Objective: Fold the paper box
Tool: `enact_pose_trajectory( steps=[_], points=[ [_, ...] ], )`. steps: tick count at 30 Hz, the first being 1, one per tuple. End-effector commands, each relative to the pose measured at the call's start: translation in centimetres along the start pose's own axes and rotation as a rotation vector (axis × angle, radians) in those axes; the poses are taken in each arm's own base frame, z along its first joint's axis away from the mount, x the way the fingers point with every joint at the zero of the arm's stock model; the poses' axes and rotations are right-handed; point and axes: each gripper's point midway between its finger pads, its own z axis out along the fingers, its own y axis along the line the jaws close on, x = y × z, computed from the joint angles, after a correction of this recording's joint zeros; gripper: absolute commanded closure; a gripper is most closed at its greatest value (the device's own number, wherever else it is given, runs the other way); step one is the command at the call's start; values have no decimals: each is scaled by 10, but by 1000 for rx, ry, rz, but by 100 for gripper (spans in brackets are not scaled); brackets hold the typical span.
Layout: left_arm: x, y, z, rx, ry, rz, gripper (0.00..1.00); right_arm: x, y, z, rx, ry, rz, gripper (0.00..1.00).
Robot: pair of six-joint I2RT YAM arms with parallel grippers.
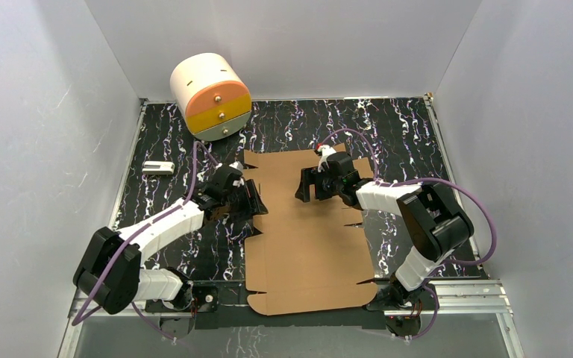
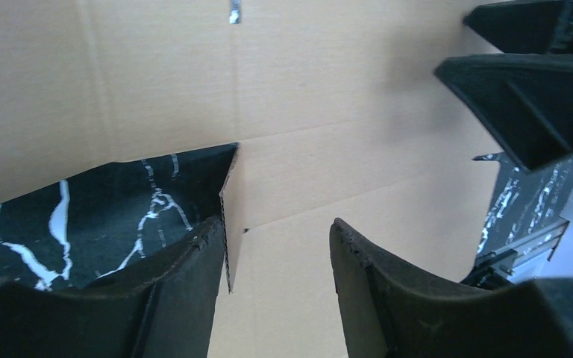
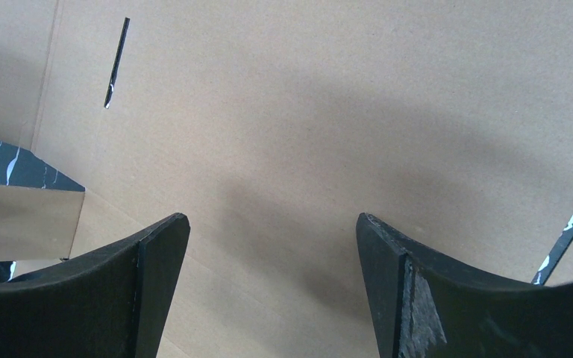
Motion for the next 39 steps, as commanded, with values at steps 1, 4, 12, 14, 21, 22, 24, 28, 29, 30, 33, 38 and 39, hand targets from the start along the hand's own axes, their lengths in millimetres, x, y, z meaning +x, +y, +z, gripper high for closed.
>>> enact_pose_trajectory(
  steps=[1,4,12,14,21,22,24,28,29,30,33,38,39],
  points=[
    [-7,-31,-8,78,-12,18,50,11,5,6,-14,37,15,8],
    [-8,-37,-6,84,-12,30,50,11,6,6,-14,38,14,8],
    [8,-39,18,78,42,45,50,12,7,7,-13,45,17,8],
    [10,-38,21,73,47,48,50,12,7,7,-11,47,17,8],
    [0,-26,14,10,-14,76,50,5,9,5,-7,33,7,8],
    [-3,-25,11,-4,-30,83,50,4,10,4,-9,34,6,8],
    [-10,-24,3,-21,-61,97,50,0,11,3,-11,29,2,8],
    [-29,-22,-11,-68,-139,130,47,-17,13,-3,8,3,-22,7],
    [-34,-23,-14,-77,-155,137,45,-20,14,-4,12,3,-27,7],
    [-39,-23,-16,-87,-172,142,44,-24,13,-6,25,1,-33,7],
    [-55,-31,-22,-90,-212,161,38,-37,8,-14,75,-10,-60,6],
    [-73,-48,-22,-65,-242,187,29,-50,-3,-27,156,-29,-106,3],
    [-75,-51,-20,-58,-243,191,27,-51,-8,-30,183,-26,-109,3]
  ],
)
